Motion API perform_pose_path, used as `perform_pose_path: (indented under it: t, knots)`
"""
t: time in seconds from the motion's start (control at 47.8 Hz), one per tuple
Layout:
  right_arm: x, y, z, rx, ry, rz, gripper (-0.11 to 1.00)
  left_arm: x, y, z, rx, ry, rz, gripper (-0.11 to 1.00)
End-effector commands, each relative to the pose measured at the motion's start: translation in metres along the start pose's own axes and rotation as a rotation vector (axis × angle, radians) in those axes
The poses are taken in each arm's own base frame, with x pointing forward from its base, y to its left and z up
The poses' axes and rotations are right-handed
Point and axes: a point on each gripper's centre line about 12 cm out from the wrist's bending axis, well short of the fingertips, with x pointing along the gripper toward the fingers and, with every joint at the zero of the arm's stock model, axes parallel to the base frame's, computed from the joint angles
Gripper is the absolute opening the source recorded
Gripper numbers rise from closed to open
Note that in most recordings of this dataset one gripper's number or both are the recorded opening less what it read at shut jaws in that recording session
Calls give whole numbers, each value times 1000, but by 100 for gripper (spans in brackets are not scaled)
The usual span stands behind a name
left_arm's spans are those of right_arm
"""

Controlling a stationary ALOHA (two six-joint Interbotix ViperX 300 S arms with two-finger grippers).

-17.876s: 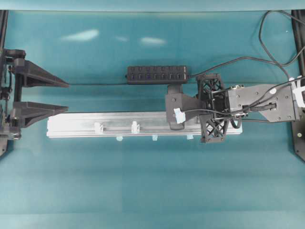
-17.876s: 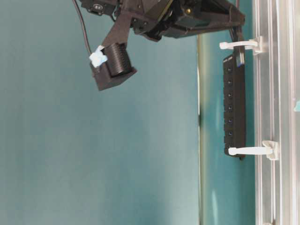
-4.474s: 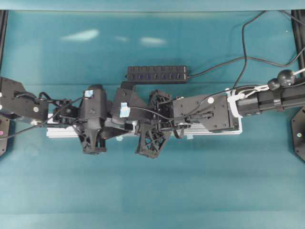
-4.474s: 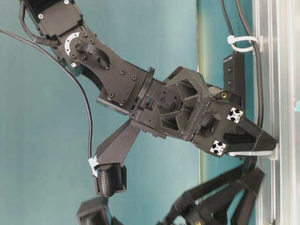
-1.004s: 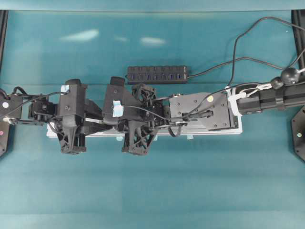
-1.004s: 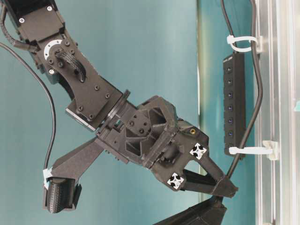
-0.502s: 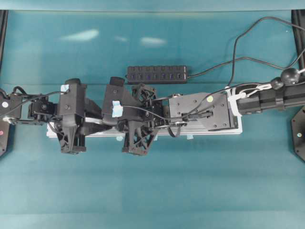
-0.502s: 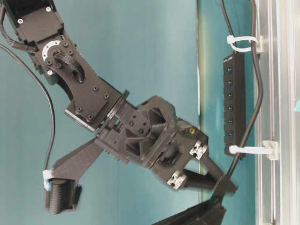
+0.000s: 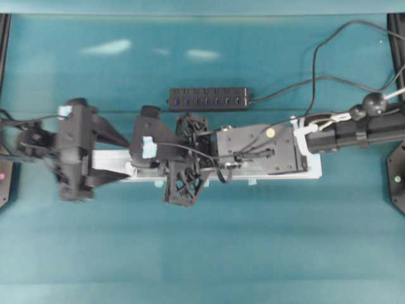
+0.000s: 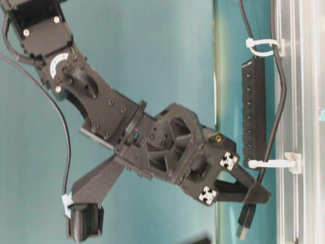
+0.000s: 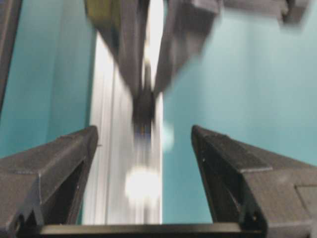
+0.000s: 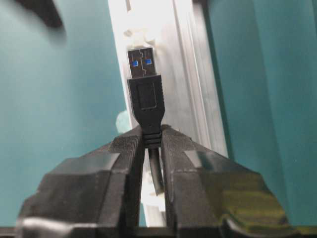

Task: Pass the USB cable through three rings with both arms.
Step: 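Move the right gripper holding the plug toward the left ring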

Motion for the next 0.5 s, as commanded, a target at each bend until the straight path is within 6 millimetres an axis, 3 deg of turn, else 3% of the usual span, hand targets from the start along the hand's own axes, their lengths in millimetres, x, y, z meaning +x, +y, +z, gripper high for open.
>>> perform_pose_path:
  t: [0.0, 0.251, 0.481]
  knots:
    - [-5, 2, 13, -11, -23, 1, -7, -19, 1, 1, -3, 2, 5, 81]
    - [6, 2, 13, -11, 40, -17, -7, -65, 3, -8, -49, -37, 12, 80]
    - [14, 3, 14, -13, 75, -27, -7, -74, 3, -12, -64, -32, 12, 80]
